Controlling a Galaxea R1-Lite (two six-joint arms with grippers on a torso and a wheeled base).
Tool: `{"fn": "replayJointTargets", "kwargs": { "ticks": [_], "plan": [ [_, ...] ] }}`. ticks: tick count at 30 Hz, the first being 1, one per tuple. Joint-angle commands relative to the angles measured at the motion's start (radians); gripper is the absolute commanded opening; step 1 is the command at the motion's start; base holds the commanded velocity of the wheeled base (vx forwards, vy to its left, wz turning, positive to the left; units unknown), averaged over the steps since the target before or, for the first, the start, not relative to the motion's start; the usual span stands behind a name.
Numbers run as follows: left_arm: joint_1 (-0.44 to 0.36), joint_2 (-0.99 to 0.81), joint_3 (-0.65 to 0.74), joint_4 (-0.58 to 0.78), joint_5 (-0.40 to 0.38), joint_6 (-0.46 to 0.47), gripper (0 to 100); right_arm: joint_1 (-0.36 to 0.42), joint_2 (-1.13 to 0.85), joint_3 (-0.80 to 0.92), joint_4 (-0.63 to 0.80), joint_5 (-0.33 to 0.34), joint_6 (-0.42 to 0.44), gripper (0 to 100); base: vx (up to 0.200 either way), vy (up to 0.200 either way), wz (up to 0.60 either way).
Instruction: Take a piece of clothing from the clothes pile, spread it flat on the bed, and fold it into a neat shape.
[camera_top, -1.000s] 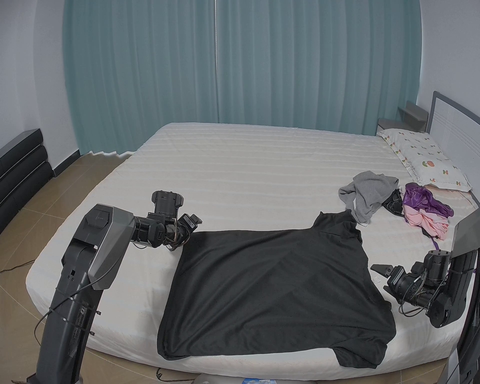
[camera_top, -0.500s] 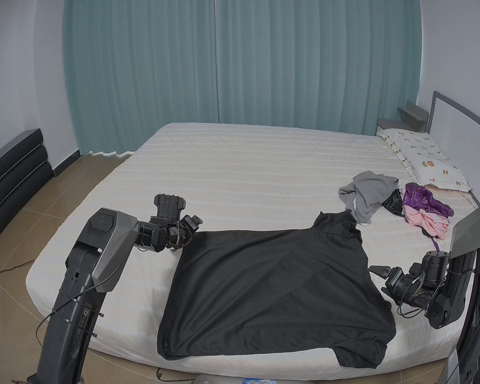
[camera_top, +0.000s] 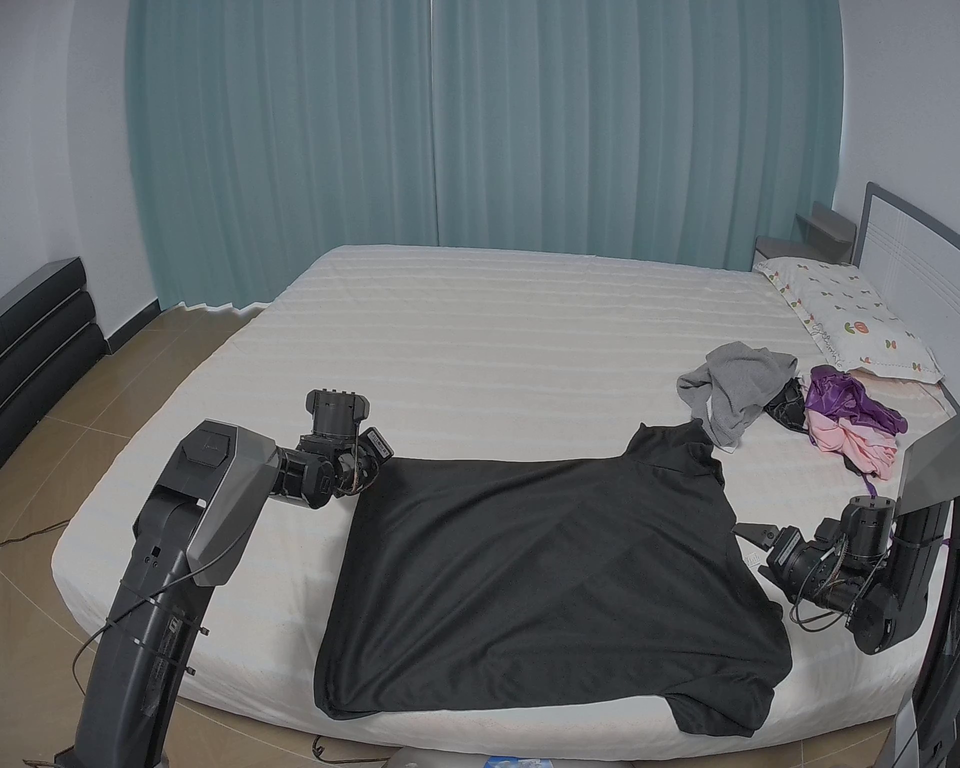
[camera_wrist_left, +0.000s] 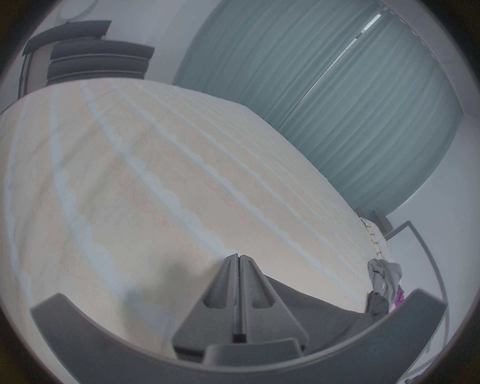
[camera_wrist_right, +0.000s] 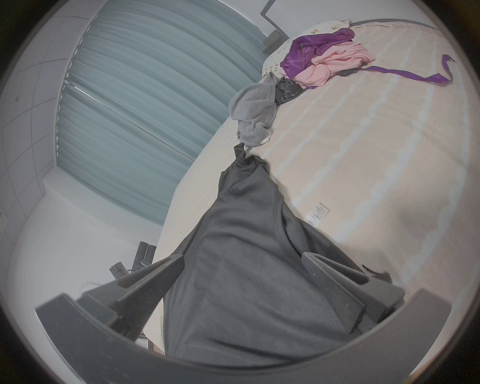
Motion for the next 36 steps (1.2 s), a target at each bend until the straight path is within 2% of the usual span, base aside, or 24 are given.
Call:
{"fn": "replayJointTargets", "kwargs": {
  "ticks": [1, 6, 8, 11, 13, 14, 15, 18, 25, 36],
  "plan": [
    [0.017, -0.007, 0.0, -0.011, 0.026, 0.051, 0, 0.017, 0.018, -0.061, -0.012, -0.005, 0.015, 100, 0.0, 0.0, 0.0],
    [0.027, -0.018, 0.0, -0.017, 0.049, 0.092, 0, 0.02, 0.042, -0.134, -0.007, -0.008, 0.013, 100, 0.0, 0.0, 0.0],
    [0.035, -0.026, 0.0, -0.031, 0.05, 0.094, 0, 0.023, 0.073, -0.243, 0.017, -0.021, 0.008, 100, 0.0, 0.0, 0.0],
    [0.044, -0.035, 0.0, -0.041, 0.052, 0.098, 0, 0.05, 0.071, -0.355, 0.137, -0.042, 0.008, 100, 0.0, 0.0, 0.0],
    [0.056, -0.049, 0.0, -0.044, 0.055, 0.111, 0, 0.076, 0.067, -0.505, 0.321, -0.093, 0.008, 100, 0.0, 0.0, 0.0],
    [0.056, -0.049, 0.0, -0.044, 0.055, 0.111, 0, 0.076, 0.067, -0.505, 0.321, -0.093, 0.008, 100, 0.0, 0.0, 0.0],
    [0.064, -0.058, 0.0, -0.045, 0.055, 0.128, 0, 0.099, 0.085, -0.628, 0.441, -0.133, 0.008, 100, 0.0, 0.0, 0.0],
    [0.072, -0.064, 0.0, -0.056, 0.055, 0.137, 0, 0.118, 0.142, -0.771, 0.553, -0.151, 0.007, 100, 0.0, 0.0, 0.0],
    [0.093, -0.095, 0.0, -0.073, 0.066, 0.137, 0, 0.121, 0.237, -0.996, 0.732, -0.175, -0.005, 100, 0.0, 0.0, 0.0],
    [0.092, -0.111, 0.0, -0.059, 0.109, 0.14, 0, 0.099, 0.361, -1.226, 0.901, -0.205, -0.117, 100, 0.0, 0.0, 0.0]
  ]
}}
